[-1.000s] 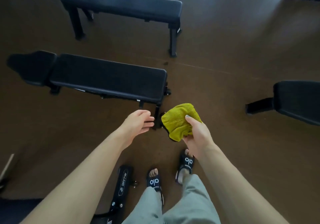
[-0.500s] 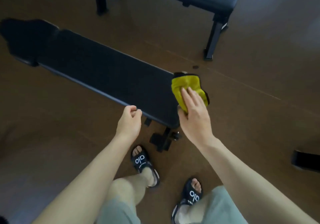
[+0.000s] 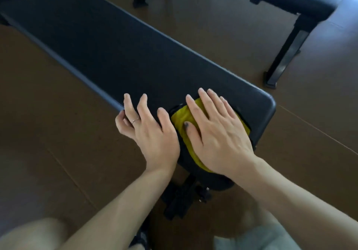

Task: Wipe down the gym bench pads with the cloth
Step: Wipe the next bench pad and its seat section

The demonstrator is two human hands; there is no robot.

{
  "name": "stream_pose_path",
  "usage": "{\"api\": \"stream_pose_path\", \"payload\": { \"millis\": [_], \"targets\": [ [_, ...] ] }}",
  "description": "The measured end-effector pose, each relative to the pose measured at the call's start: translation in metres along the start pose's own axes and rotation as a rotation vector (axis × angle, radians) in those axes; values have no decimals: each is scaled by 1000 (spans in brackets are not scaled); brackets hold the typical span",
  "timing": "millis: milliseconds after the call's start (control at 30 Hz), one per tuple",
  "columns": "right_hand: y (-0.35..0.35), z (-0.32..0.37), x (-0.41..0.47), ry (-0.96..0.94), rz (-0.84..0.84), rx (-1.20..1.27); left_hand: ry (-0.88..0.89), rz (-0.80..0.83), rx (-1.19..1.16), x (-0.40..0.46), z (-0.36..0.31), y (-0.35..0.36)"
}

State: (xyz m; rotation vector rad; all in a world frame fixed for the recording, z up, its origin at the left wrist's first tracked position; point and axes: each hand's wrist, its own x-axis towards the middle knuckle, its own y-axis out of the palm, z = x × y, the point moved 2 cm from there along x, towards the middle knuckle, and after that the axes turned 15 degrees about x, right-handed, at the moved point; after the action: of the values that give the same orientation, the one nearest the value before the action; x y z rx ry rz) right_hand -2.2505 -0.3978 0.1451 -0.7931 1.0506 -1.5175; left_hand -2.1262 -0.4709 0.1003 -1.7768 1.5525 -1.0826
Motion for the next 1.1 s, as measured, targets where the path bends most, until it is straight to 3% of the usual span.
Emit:
{"api": "stream_pose_path", "payload": {
  "millis": [100,267,400,600,767,933,1100],
  "targets": [
    [0,-9,25,-74,5,11,-22,35,-11,0,3,2],
    [-8,-14,75,-44,16,14,-3,52,23,-2,5,-3],
    [0,-9,45,-51,-97,8,-8,10,4,2,5,0],
    [3,-9,-13,-37,-47,41,32,-68,-22,-2,1,-1],
    [0,-21,15,-83,-35,29,16,-82,-61,0,-2,0],
    [-9,-39,73,90,-16,69,5,-45,-78,-3,0,-2],
    [3,-5,-40,-18,-101,73,158,-62,144,-2,4,-1]
  ]
}}
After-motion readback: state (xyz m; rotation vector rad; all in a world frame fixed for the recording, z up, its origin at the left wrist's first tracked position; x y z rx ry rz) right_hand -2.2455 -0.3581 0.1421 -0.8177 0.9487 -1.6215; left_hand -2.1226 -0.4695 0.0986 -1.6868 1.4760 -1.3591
